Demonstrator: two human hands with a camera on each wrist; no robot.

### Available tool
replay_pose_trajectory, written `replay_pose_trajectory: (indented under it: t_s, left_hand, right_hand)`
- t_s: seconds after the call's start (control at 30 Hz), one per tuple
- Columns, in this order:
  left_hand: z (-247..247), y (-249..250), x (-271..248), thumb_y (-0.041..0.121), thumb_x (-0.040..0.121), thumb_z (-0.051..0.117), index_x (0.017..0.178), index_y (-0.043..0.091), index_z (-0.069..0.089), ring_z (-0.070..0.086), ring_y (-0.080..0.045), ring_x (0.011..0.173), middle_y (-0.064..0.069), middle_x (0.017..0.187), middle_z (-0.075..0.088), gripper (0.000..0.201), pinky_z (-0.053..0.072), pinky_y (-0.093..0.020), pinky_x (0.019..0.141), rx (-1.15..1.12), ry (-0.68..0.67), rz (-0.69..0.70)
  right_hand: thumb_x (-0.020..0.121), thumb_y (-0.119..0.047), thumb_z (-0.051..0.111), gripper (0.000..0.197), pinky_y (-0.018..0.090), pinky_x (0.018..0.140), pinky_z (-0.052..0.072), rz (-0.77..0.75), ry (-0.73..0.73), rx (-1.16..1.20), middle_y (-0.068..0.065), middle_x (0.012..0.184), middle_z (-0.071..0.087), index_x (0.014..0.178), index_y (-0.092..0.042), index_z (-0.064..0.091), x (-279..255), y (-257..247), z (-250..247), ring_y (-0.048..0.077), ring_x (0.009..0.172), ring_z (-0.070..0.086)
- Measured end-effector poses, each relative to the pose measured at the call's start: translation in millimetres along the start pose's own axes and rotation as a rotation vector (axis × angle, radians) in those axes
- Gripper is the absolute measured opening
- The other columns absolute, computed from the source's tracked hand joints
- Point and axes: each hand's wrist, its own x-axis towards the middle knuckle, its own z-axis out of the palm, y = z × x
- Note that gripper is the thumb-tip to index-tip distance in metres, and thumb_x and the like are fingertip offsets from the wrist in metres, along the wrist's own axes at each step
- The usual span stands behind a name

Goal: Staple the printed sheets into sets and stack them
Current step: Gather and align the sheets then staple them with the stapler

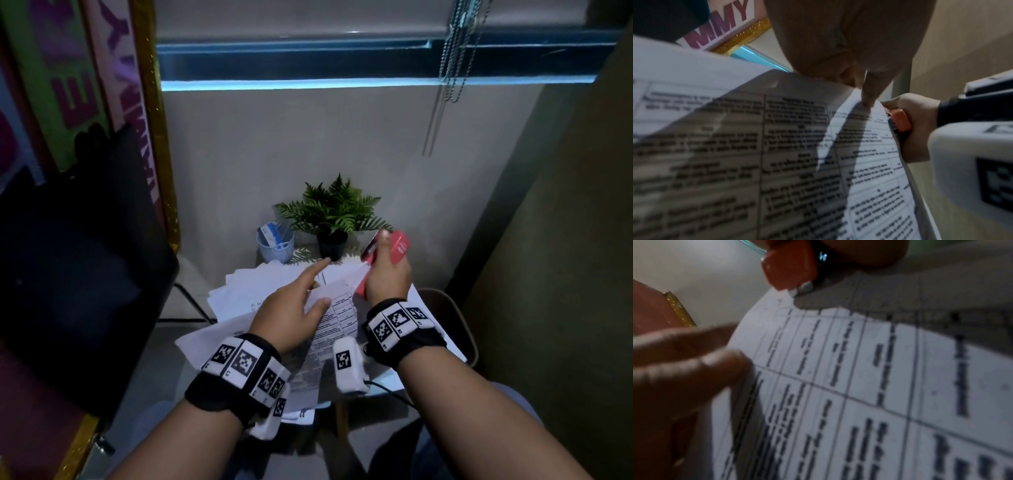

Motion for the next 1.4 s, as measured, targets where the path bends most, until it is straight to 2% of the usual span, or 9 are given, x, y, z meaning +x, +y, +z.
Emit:
replay_pose_trajectory:
  t_s: [0.1,0.2,0.37,0.63,0.73,0.93,1.03,1.2,1.4]
  left_hand:
    - [-5,-13,1,0.039,0.096,0.045,0.109,0.023,0.051,0.059,-0.025,0.099,-0.001,0.103,0.065,0.022,0.044,-0.033,0.073,0.287,-0.109,-0.097]
    - [-7,-25,-2,0.033,0.098,0.041,0.091,0.021,0.045,0.058,-0.029,0.085,-0.006,0.088,0.061,0.015,0.035,-0.033,0.061,0.246,0.003,-0.159]
    - [-21,-41,2,0.024,0.099,0.038,0.1,0.014,0.047,0.057,-0.033,0.081,-0.015,0.09,0.061,0.014,0.038,-0.034,0.064,0.013,0.305,-0.348]
    - [-7,-37,12,0.024,0.099,0.042,0.115,0.013,0.05,0.057,-0.022,0.097,-0.003,0.108,0.061,0.02,0.043,-0.03,0.083,-0.485,0.438,-0.436]
    - [4,-59,21,0.03,0.099,0.044,0.114,0.01,0.049,0.054,-0.024,0.096,-0.007,0.11,0.057,0.025,0.042,-0.032,0.082,-0.457,0.323,-0.537]
    - [37,-126,23,0.022,0.092,0.057,0.096,0.012,0.054,0.057,-0.026,0.092,-0.008,0.098,0.059,0.011,0.038,-0.026,0.075,-0.244,-0.018,-0.685]
    - [51,-155,23,0.024,0.09,0.06,0.093,0.013,0.056,0.056,-0.028,0.095,-0.014,0.109,0.06,0.011,0.042,-0.031,0.08,-0.066,-0.112,-0.801]
    - [61,-194,29,0.037,0.085,0.061,0.124,0.01,0.049,0.047,-0.035,0.118,-0.017,0.129,0.046,0.049,0.043,-0.037,0.095,0.154,-0.122,-0.978]
    - [75,-212,39,0.042,0.081,0.068,0.132,0.001,0.036,0.04,-0.038,0.124,-0.023,0.135,0.038,0.073,0.041,-0.042,0.095,0.183,-0.086,-1.078]
  right_hand:
    - [0.088,-0.057,0.049,0.043,0.032,0.078,0.05,-0.001,-0.069,0.03,0.003,0.083,0.067,0.093,-0.016,0.062,5,2,0,0.023,0.083,0.065]
    - [0.087,-0.058,0.051,0.037,0.035,0.078,0.053,-0.002,-0.058,0.093,0.0,0.085,0.066,0.096,-0.023,0.057,10,-2,-9,0.021,0.084,0.066]
    - [0.091,-0.052,0.047,0.041,0.026,0.068,0.046,0.097,-0.043,0.345,-0.001,0.086,0.065,0.104,-0.015,0.058,23,-2,-43,0.015,0.079,0.063]
    - [0.065,-0.061,0.069,0.066,0.027,0.057,0.052,0.318,-0.689,-0.022,0.014,0.079,0.069,0.098,-0.004,0.062,-4,39,-52,0.025,0.062,0.066]
    - [0.078,-0.044,0.069,0.037,0.017,0.049,0.049,0.263,-0.556,-0.181,0.007,0.066,0.066,0.084,-0.008,0.066,4,44,-49,0.015,0.051,0.062]
    - [0.08,-0.044,0.069,0.035,0.02,0.05,0.047,0.212,-0.321,-0.483,0.006,0.066,0.068,0.077,-0.009,0.07,61,79,-68,0.017,0.057,0.061]
    - [0.075,-0.051,0.069,0.04,0.033,0.074,0.057,0.232,-0.265,-0.61,0.007,0.072,0.071,0.076,-0.011,0.072,96,101,-75,0.025,0.071,0.068]
    - [0.077,-0.053,0.068,0.043,0.033,0.079,0.052,0.293,-0.266,-0.762,0.007,0.078,0.07,0.084,-0.011,0.071,131,129,-74,0.025,0.075,0.065]
    - [0.082,-0.053,0.062,0.043,0.028,0.074,0.042,0.299,-0.331,-0.927,0.009,0.085,0.063,0.093,-0.012,0.066,147,140,-70,0.026,0.078,0.058]
